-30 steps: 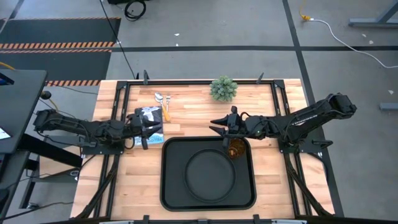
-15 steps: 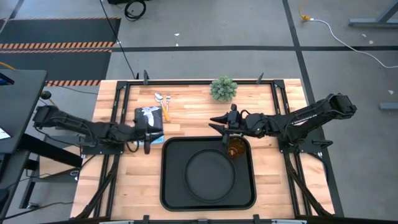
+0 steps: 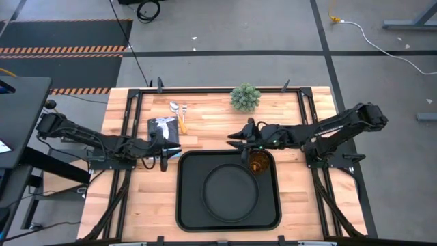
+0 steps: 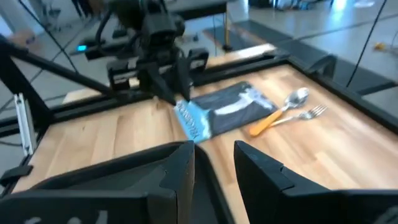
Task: Pick and place plate/cup/fork/spoon on tray
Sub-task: Put the black plate on the black tray to the bottom left of the orange glass
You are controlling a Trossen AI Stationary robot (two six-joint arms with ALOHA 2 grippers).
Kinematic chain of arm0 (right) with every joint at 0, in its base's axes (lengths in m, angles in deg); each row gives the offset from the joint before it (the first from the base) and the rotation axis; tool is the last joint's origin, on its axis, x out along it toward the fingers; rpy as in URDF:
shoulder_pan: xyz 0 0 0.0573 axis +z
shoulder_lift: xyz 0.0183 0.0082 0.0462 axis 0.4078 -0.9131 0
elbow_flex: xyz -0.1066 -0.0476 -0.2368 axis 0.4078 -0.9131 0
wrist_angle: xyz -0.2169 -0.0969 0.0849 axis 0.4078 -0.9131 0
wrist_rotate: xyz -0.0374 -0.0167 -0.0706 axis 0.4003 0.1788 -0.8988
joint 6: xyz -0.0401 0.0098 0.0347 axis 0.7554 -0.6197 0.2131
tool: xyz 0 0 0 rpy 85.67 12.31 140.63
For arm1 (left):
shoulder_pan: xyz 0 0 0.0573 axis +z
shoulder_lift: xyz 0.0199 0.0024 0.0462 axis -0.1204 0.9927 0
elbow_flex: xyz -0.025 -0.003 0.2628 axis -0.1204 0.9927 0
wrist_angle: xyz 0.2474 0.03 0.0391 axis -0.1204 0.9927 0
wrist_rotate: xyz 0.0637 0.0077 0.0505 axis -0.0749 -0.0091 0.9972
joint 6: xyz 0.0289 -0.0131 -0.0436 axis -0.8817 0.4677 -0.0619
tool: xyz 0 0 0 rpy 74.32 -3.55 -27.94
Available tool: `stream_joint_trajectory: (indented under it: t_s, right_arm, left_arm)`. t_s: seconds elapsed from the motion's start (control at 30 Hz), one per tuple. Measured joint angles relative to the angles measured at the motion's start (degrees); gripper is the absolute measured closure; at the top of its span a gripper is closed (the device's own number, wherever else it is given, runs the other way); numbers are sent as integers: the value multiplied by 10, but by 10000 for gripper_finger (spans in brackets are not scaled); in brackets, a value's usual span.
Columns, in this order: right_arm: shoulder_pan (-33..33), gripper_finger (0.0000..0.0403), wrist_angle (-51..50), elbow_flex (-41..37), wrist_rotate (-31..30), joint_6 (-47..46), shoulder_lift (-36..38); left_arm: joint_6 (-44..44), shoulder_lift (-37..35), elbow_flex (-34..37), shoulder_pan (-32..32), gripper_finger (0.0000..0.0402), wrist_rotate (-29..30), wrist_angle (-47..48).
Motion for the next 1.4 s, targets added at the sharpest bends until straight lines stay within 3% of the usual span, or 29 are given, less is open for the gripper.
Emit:
stream_joint_trajectory:
  t_s: [0.3,0.57,0.83,1.17,1.4]
  right_arm:
    - [67,282,-151,162,19,10,-135]
    - [122,282,-297,281,33,-39,-244]
    - [124,282,-316,358,47,-84,-339]
    - [114,282,-413,525,62,-34,-468]
    - [113,282,-417,570,63,-16,-522]
  left_arm:
    - [-8,0,0,1,285,-1,0]
    - [-10,0,0,1,285,7,-3]
    - [-10,0,0,1,285,10,-5]
    - [-11,-2,0,1,285,11,1]
    - [-11,-2,0,1,285,11,5]
